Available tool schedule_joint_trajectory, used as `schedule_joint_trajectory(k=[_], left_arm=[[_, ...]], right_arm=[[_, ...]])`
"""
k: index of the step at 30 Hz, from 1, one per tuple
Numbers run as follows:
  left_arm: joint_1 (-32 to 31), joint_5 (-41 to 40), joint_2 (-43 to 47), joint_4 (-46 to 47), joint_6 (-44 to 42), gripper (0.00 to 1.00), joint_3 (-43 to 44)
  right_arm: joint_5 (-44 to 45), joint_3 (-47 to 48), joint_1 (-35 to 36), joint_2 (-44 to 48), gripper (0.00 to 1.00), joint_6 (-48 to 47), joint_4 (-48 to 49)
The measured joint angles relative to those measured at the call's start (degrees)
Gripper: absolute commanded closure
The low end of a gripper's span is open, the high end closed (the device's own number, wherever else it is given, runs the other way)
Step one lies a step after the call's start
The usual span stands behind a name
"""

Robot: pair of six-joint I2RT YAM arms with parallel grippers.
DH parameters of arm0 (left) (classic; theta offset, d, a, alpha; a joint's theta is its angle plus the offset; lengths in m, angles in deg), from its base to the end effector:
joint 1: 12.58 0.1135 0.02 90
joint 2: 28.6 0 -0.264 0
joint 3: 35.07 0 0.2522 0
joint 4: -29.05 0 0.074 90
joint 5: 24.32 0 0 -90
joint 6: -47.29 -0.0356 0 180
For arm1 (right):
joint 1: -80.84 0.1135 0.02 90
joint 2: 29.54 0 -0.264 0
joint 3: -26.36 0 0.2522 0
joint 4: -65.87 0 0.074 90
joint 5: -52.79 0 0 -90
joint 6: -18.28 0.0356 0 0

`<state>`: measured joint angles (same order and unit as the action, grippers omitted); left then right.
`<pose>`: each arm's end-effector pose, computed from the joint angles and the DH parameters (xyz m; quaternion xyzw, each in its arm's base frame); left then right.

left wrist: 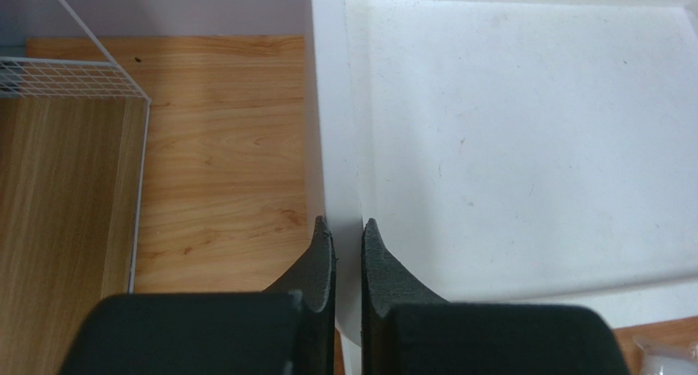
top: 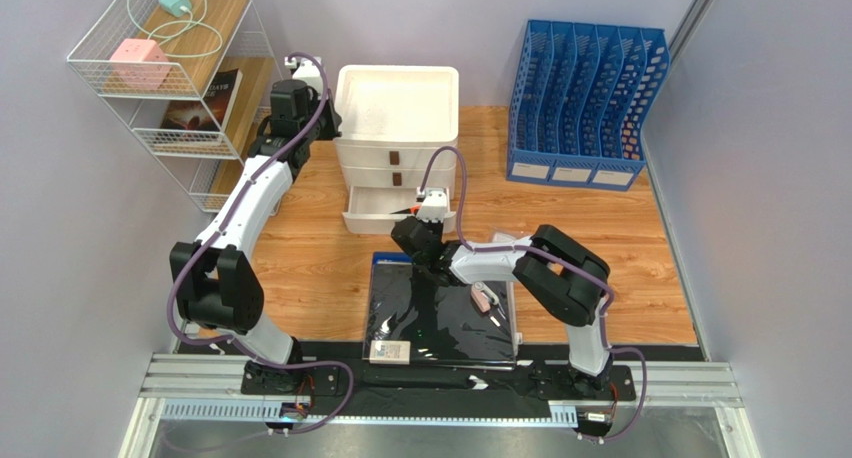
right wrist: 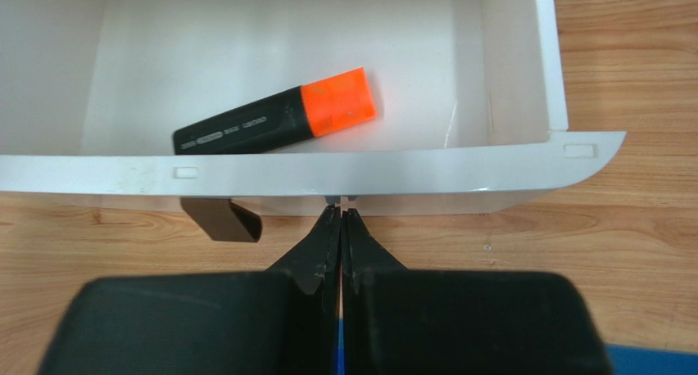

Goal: Organize the desk
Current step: Close the drawer in the storage box.

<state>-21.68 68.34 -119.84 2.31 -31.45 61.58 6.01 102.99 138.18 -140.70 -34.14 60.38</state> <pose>0.3738 -0.0615 0.3614 -0.0025 0.8256 -0.1185 0.5516 0.2362 0.3233 0.1525 0.0087 0.8569 0.0637 0.5115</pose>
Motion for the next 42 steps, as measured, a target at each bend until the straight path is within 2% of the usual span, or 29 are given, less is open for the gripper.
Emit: schedule_joint_trajectory(k=[17,31,38,42], left_arm=[[-0.2,-0.4,-0.1,2.0,-1.0,1.0,-0.8],[-0.2,0.0,1.6,7.0,-1.3,1.0,-4.9],[-0.2,0.2,4.8,8.7,-1.4,1.0,-8.9],[-0.2,0.2,5.7,8.5,-1.4,1.0,-9.7]], right_arm=[[-0.1,3.7,-0.6,-7.0,1.0,-1.5,5.4],[0.2,15.7,-5.7,-7.8,1.0,-3.4,7.8],[-1.0,16.2,-5.9,-8.0,1.0,-3.3,6.2],[-1.0,12.7,-5.7,-7.0,1.0,-3.1,7.2]])
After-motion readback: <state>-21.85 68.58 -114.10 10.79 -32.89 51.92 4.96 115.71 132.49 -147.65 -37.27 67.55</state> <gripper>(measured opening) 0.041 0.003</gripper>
